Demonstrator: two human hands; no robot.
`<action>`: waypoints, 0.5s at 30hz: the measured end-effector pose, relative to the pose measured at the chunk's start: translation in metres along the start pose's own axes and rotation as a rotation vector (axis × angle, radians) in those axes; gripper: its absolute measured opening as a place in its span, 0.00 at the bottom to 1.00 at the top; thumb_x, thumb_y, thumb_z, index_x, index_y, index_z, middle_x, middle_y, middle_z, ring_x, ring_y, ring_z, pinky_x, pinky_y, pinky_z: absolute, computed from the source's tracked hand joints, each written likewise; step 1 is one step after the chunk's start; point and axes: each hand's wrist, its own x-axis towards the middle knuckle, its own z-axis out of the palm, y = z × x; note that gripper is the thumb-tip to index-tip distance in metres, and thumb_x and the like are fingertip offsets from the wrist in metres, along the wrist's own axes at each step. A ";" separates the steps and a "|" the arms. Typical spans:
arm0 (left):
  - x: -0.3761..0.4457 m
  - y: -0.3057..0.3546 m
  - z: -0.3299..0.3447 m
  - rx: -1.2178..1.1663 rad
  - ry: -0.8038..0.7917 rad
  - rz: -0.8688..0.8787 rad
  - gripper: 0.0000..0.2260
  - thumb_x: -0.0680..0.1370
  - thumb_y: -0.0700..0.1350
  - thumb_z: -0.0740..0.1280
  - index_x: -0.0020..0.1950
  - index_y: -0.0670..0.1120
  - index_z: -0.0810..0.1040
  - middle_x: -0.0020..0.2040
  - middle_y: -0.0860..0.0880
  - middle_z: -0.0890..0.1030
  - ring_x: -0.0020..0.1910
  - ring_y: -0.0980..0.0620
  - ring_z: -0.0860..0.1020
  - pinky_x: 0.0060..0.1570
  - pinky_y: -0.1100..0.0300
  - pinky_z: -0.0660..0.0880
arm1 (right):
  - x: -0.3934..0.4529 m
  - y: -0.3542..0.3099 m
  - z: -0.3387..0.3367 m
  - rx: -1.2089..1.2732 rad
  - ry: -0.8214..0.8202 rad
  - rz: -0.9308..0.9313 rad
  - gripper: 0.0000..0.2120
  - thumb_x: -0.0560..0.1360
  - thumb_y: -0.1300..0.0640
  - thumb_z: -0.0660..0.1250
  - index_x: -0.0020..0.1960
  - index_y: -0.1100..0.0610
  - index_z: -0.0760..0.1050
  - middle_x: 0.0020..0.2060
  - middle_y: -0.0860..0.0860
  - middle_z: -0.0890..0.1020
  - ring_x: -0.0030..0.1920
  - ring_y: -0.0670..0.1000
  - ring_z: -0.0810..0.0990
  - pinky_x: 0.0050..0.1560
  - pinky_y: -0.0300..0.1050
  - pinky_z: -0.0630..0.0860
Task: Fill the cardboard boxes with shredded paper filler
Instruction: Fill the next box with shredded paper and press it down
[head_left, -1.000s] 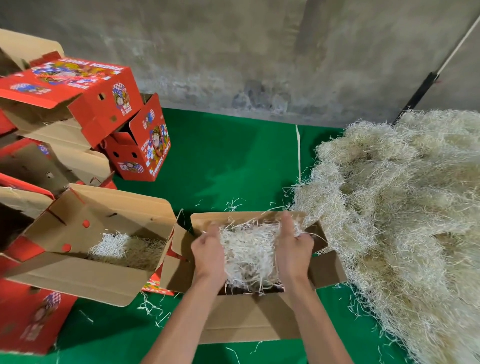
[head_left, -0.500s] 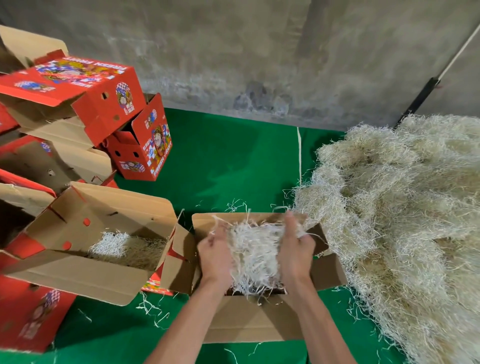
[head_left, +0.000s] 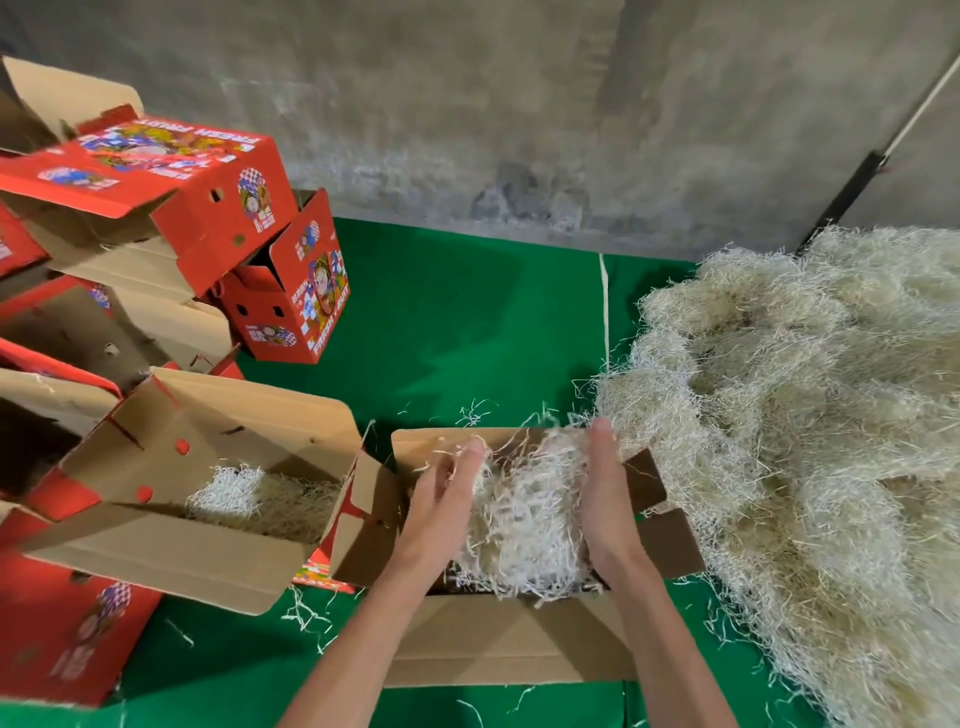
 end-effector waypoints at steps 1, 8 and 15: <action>-0.004 0.003 0.000 0.008 -0.050 0.034 0.42 0.64 0.83 0.57 0.74 0.67 0.61 0.60 0.72 0.62 0.65 0.63 0.61 0.65 0.53 0.60 | 0.000 -0.004 0.003 -0.053 -0.057 0.011 0.46 0.68 0.16 0.42 0.80 0.38 0.52 0.79 0.44 0.60 0.75 0.46 0.61 0.72 0.54 0.54; -0.014 0.008 0.023 0.163 -0.100 0.240 0.50 0.66 0.80 0.60 0.80 0.53 0.57 0.76 0.55 0.67 0.64 0.67 0.73 0.68 0.54 0.72 | -0.002 -0.020 0.027 -0.049 -0.002 -0.134 0.34 0.74 0.22 0.45 0.53 0.43 0.78 0.38 0.35 0.81 0.41 0.33 0.79 0.50 0.45 0.75; 0.000 -0.005 0.013 -0.250 0.032 0.000 0.37 0.63 0.76 0.70 0.67 0.60 0.74 0.62 0.64 0.78 0.62 0.61 0.75 0.68 0.49 0.69 | -0.017 0.020 0.030 -0.103 0.061 -0.113 0.31 0.74 0.21 0.47 0.63 0.39 0.71 0.43 0.26 0.80 0.48 0.25 0.76 0.56 0.34 0.70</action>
